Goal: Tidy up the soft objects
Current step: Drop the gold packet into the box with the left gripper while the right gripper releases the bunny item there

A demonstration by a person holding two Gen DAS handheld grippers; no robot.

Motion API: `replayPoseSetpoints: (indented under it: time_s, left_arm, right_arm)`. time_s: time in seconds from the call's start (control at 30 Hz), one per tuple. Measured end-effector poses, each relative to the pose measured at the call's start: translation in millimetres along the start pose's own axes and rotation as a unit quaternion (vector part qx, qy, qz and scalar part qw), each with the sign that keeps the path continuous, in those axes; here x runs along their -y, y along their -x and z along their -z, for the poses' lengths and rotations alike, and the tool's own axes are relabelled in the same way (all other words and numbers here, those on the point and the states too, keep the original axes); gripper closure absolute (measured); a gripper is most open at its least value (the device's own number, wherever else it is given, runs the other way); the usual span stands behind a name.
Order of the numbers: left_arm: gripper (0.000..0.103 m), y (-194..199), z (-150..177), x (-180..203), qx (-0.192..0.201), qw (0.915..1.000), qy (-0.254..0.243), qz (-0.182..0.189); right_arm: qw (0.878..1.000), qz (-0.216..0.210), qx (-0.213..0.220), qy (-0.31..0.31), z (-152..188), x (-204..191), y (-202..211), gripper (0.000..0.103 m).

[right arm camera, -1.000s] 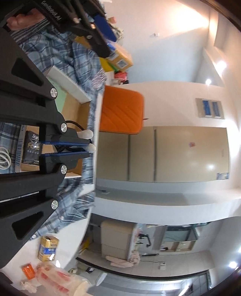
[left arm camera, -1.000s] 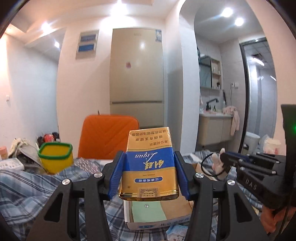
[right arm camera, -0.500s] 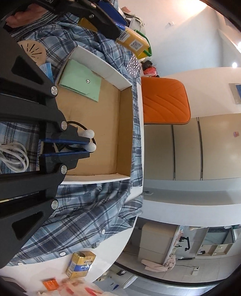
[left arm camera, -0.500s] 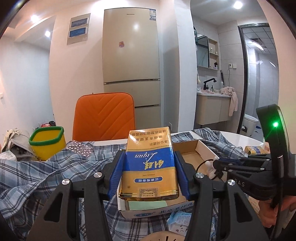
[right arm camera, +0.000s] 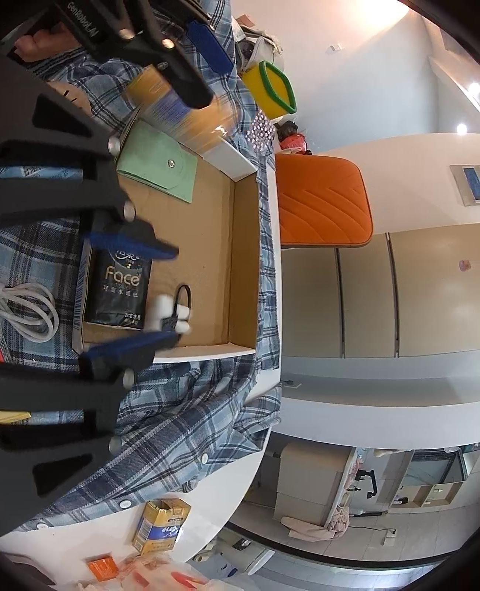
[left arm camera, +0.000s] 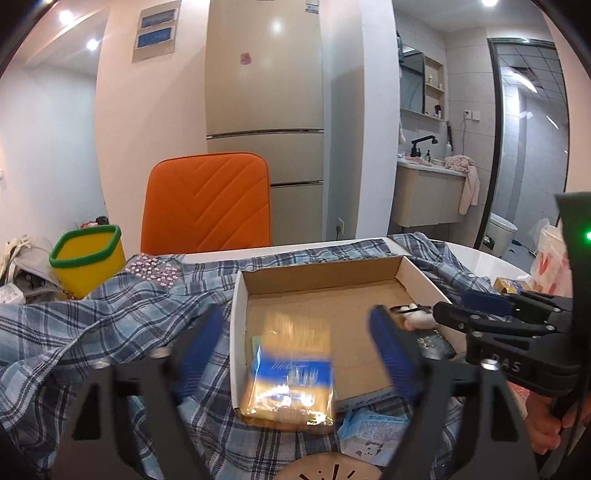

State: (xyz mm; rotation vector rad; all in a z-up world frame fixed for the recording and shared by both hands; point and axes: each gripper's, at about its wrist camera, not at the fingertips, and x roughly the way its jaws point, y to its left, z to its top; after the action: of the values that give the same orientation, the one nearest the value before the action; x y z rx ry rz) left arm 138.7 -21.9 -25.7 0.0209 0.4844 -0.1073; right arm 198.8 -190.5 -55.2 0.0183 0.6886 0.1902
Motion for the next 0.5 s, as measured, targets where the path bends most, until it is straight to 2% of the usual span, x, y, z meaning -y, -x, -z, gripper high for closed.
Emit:
replayPoseSetpoints:
  time_s: [0.03, 0.23, 0.4, 0.5]
  left_arm:
    - [0.011, 0.8, 0.5, -1.6, 0.002, 1.0000, 0.004, -0.001]
    - [0.006, 11.7, 0.1, -7.6, 0.021, 0.9996, 0.016, -0.007]
    - [0.003, 44.6, -7.1, -8.4, 0.066, 0.9977, 0.004, -0.015]
    - [0.002, 64.6, -9.1, -10.4, 0.079, 0.9967, 0.004, -0.013]
  right_arm:
    - [1.000, 0.001, 0.004, 0.002, 0.0, -0.5, 2.3, 0.055]
    - [0.999, 0.004, 0.032, 0.003, -1.1, -0.6, 16.8, 0.055]
    - [0.997, 0.005, 0.075, 0.000, -7.6, -0.5, 43.9, 0.055]
    - [0.995, 0.002, 0.102, 0.003, -11.1, -2.7, 62.7, 0.051]
